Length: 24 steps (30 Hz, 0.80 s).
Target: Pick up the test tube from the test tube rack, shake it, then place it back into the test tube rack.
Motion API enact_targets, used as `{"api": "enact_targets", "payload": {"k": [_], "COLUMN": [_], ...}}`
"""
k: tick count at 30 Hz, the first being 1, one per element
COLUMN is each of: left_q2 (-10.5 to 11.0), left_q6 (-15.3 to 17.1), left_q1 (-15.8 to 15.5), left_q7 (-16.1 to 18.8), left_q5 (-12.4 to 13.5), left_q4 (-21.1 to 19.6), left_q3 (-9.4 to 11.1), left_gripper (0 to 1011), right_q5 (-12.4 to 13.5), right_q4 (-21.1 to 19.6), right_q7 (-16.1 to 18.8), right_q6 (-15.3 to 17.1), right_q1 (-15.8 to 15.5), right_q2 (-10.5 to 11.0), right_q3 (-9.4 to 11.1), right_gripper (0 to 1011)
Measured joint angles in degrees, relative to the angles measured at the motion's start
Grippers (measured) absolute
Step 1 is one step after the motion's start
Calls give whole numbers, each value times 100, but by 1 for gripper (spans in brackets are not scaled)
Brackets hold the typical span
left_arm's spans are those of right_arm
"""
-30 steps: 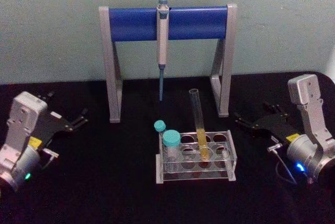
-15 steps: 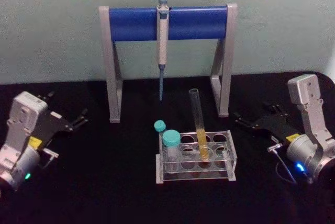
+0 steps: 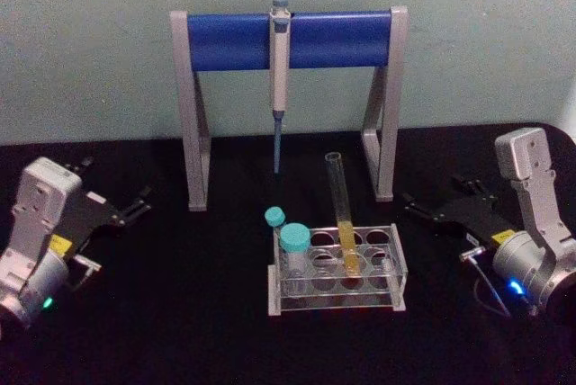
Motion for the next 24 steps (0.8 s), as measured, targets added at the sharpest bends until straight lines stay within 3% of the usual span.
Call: {"api": "enact_targets", "payload": {"k": [24], "left_q2": [0], "left_q6": [0], "left_q1": [0], "left_q7": [0], "left_q5": [0], "left_q4": [0], "left_q3": [0], "left_gripper": [1001], "right_q5": [0], "right_q4": [0], "right_q7": [0], "right_q6": [0], "right_q1": [0], "right_q2": [0], "right_q3": [0], "right_gripper": [1000]}}
